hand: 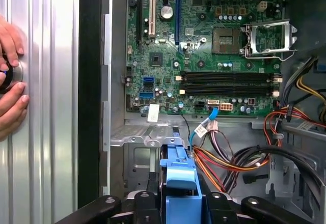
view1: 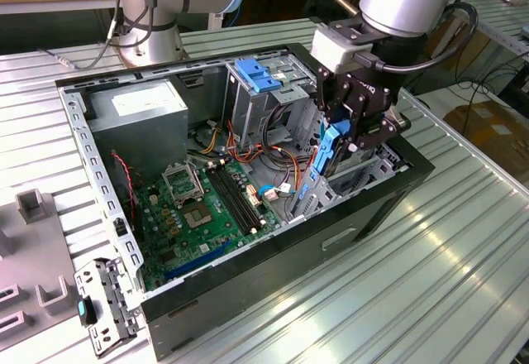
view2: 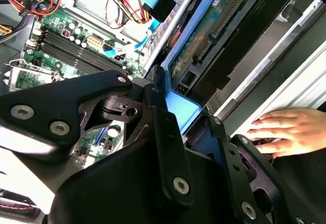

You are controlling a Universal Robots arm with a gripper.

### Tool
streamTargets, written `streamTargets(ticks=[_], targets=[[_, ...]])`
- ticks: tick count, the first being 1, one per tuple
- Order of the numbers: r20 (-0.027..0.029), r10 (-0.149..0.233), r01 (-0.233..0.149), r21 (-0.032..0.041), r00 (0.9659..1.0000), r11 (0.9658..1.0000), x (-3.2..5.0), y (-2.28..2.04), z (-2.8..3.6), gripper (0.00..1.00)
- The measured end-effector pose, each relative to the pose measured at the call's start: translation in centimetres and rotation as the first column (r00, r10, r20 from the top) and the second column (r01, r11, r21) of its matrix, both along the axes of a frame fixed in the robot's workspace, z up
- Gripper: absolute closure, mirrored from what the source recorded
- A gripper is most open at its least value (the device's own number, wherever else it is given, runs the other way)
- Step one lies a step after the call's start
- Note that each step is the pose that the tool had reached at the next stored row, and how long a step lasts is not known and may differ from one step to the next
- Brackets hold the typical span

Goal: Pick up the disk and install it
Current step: 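Insert the disk into the insertion slot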

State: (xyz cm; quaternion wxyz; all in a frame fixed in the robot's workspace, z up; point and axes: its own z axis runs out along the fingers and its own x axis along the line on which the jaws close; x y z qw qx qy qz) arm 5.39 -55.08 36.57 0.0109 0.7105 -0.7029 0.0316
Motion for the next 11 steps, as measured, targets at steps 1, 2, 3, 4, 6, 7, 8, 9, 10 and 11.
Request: streamTargets(ticks=[1, 2, 3, 4, 6, 7, 8, 9, 10, 11], targets=[[0.0000, 0.000, 0.000, 0.0001, 1.0000, 1.0000, 0.00, -0.01, -0.15, 0.63], [0.0000, 0.000, 0.000, 0.0003, 1.0000, 1.0000, 0.00, -0.02, -0.39, 0.63], [0.0000, 0.000, 0.000, 0.0004, 1.0000, 1.0000, 0.00, -0.03, -0.55, 0.63], [0.0002, 0.000, 0.000, 0.0005, 1.0000, 1.0000, 0.01, -0.03, -0.66, 0.63], [0.0000, 0.000, 0.000, 0.0004, 1.0000, 1.0000, 0.00, -0.05, -0.88, 0.63], [0.0001, 0.000, 0.000, 0.0005, 1.0000, 1.0000, 0.00, -0.06, -1.07, 0.63], [0.0000, 0.000, 0.000, 0.0004, 1.0000, 1.0000, 0.00, -0.08, -1.25, 0.63], [0.0000, 0.000, 0.000, 0.0003, 1.0000, 1.0000, 0.00, -0.08, -1.27, 0.63], [0.0000, 0.000, 0.000, 0.0002, 1.0000, 1.0000, 0.00, -0.09, -1.27, 0.63], [-0.0001, 0.000, 0.000, 0.0001, 1.0000, 1.0000, 0.00, -0.09, -1.27, 0.63]])
